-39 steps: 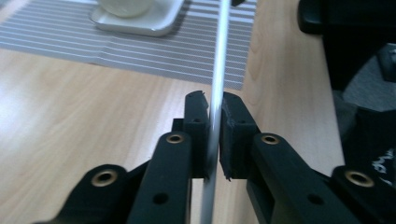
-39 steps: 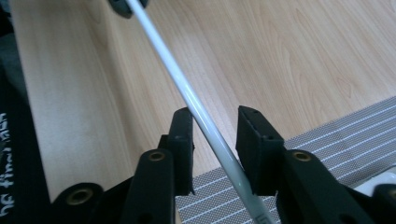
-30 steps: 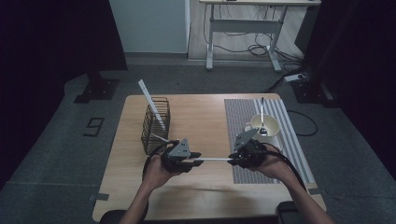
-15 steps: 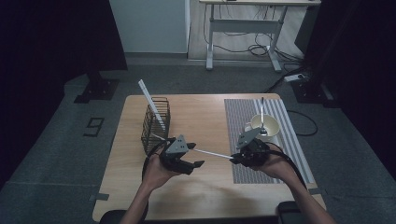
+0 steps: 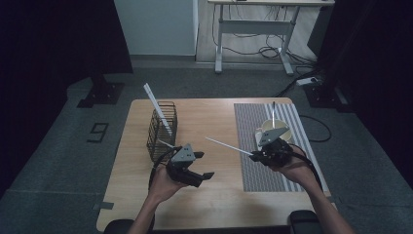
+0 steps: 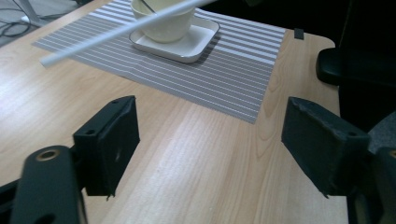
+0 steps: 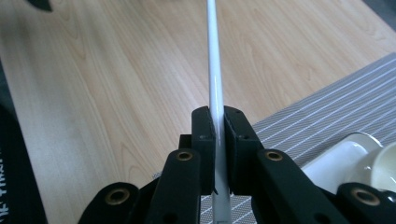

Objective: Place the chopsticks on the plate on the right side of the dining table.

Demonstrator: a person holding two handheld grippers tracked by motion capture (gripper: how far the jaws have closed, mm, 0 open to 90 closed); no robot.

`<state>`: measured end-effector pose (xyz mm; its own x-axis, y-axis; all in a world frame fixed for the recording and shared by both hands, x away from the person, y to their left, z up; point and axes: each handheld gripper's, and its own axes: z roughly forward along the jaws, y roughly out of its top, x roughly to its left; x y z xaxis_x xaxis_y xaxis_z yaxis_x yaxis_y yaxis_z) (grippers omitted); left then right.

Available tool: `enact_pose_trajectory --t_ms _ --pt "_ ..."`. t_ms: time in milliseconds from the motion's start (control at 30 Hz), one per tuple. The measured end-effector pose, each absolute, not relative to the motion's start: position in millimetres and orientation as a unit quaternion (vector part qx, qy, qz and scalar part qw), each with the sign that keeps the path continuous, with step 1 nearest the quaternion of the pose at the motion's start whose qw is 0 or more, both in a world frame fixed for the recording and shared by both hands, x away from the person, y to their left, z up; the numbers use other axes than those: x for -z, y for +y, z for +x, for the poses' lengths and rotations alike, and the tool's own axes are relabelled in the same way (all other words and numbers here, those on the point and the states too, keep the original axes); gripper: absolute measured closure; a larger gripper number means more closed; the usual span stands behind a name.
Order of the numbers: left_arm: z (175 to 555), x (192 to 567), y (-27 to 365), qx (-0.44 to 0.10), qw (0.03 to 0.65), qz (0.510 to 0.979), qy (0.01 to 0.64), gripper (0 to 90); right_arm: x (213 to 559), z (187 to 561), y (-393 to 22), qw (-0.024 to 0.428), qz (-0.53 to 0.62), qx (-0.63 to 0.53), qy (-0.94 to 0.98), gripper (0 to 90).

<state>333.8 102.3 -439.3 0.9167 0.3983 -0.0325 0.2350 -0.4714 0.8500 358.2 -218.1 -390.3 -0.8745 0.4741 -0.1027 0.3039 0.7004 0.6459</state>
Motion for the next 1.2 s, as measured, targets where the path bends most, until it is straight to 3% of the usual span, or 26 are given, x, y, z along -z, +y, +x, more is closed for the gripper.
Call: enact_pose_trajectory --t_ms 800,1200 --pt "318.0 487.2 105.0 -0.07 0.486 0.844 0.217 10.7 389.7 368.9 -247.3 0.161 0.261 -0.339 0.889 83.0" --pt "316.8 513.5 112.1 -0.087 0.46 0.847 0.251 0.0 398.7 377.7 -272.1 0.175 0.299 -0.343 0.874 83.0"
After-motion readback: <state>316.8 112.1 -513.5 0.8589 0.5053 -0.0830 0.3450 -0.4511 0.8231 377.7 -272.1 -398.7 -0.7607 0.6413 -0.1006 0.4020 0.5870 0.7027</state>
